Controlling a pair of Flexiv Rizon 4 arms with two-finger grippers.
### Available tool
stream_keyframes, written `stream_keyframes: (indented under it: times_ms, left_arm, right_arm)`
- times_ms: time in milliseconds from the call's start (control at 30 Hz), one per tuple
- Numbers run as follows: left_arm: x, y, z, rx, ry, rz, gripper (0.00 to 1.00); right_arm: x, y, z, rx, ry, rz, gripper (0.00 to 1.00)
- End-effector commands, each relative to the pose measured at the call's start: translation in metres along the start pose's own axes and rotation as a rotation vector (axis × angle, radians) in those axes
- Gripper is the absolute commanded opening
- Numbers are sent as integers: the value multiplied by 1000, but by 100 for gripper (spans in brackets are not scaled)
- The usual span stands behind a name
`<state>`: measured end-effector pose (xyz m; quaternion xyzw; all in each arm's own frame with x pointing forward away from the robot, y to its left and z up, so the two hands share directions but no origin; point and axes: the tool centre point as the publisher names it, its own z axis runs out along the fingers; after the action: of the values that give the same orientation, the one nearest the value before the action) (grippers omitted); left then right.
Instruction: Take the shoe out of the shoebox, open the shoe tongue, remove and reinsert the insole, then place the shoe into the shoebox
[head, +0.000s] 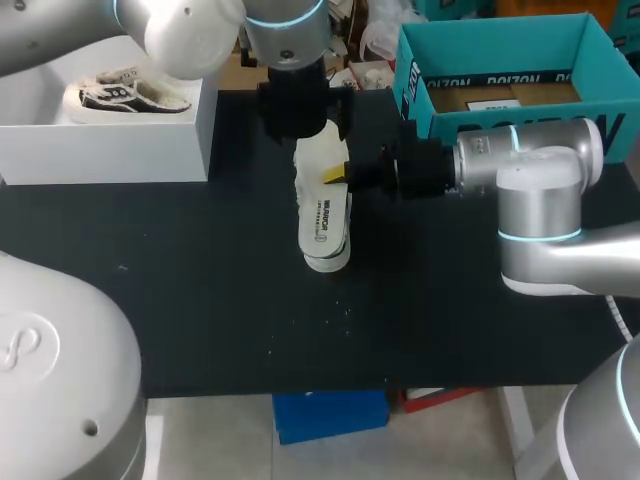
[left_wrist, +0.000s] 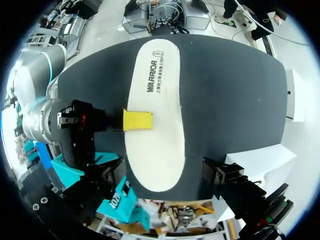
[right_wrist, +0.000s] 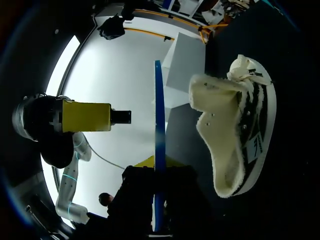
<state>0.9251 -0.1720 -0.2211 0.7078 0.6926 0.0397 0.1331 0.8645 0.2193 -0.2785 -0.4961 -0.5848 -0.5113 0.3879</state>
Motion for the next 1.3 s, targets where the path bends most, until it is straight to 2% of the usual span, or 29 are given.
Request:
stream_keyframes:
  times_ms: [33,367,600,800,1300]
  left_arm:
    - [0,10,5,8,-1,4,100]
    - [1,39,16,13,19,-5,100]
    - [-1,43,18,22,22,-10,100]
    - [-3,26,7,14,14,-9,100]
    - [2,-60,-26,11,-3,-17,100]
  right_arm:
    - [0,0,2,-4,-2,0,0]
    - [0,0,2,-4,-2,0,0]
    - [0,0,2,-4,-2,0,0]
    - [0,0,2,-4,-2,0,0]
    - [0,0,2,-4,-2,0,0]
